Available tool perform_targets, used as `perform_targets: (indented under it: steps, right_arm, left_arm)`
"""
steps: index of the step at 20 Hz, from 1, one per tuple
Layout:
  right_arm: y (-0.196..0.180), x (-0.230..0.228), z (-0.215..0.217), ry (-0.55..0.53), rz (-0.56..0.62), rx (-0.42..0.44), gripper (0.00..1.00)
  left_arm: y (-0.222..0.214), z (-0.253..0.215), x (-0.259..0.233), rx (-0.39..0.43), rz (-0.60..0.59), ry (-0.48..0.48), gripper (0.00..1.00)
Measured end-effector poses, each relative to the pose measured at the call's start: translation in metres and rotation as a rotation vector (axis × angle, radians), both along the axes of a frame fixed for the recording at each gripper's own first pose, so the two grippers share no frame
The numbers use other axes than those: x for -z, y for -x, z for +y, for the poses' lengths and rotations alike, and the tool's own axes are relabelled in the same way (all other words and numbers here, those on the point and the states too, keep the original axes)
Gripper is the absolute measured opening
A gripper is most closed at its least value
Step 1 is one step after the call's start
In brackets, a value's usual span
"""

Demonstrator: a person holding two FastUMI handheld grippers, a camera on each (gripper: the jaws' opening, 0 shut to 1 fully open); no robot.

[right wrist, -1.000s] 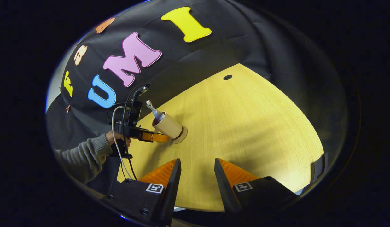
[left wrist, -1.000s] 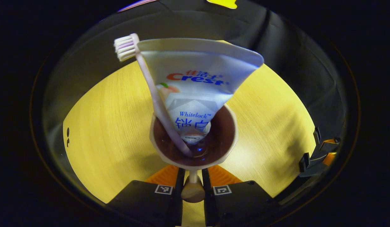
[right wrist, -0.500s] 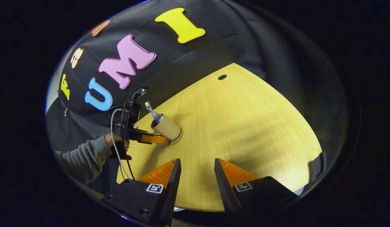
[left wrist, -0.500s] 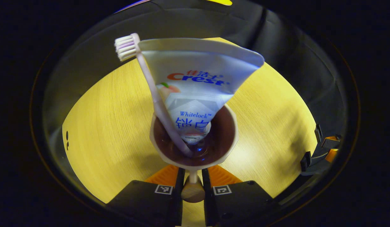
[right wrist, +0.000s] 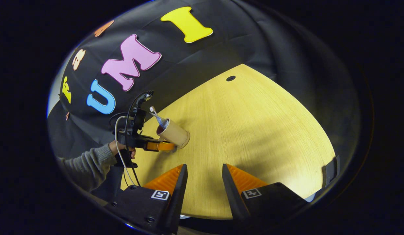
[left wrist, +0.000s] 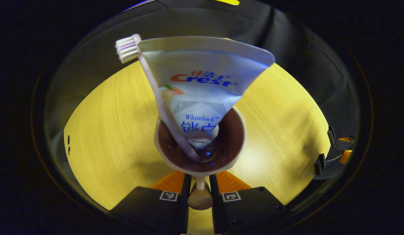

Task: Put the toothbrush and toothpaste on the desktop into the cup, then pick up the cup and place it on the coaster on the desktop.

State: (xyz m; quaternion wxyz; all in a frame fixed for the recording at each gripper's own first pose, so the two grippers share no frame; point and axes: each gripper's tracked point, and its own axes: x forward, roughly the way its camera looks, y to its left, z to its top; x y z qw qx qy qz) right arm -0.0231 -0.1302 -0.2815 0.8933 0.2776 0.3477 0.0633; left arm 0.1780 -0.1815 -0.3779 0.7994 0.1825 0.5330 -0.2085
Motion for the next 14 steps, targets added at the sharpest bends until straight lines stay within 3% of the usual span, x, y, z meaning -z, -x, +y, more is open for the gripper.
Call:
perform_targets:
  steps: [2, 3, 4, 7, 14]
  right_arm:
    - [-0.002, 0.000, 0.001, 0.003, 0.001, -0.004, 0.66]
    - [-0.002, -0.001, 0.001, 0.003, 0.001, -0.002, 0.66]
    - [-0.002, 0.000, 0.001, 0.003, 0.003, -0.001, 0.66]
    - [-0.005, 0.001, 0.000, 0.002, 0.006, 0.012, 0.66]
    - [-0.014, -0.004, 0.015, 0.014, -0.001, 0.001, 0.66]
  left_arm:
    - [0.010, 0.001, 0.004, 0.028, 0.004, -0.018, 0.39]
    - [0.012, -0.001, 0.005, 0.041, 0.003, -0.017, 0.36]
    - [0.014, -0.004, 0.005, 0.052, -0.004, -0.012, 0.55]
    - [0.013, -0.006, -0.001, 0.075, -0.034, -0.005, 0.67]
    - [0.015, 0.003, -0.031, 0.068, -0.118, 0.023, 0.73]
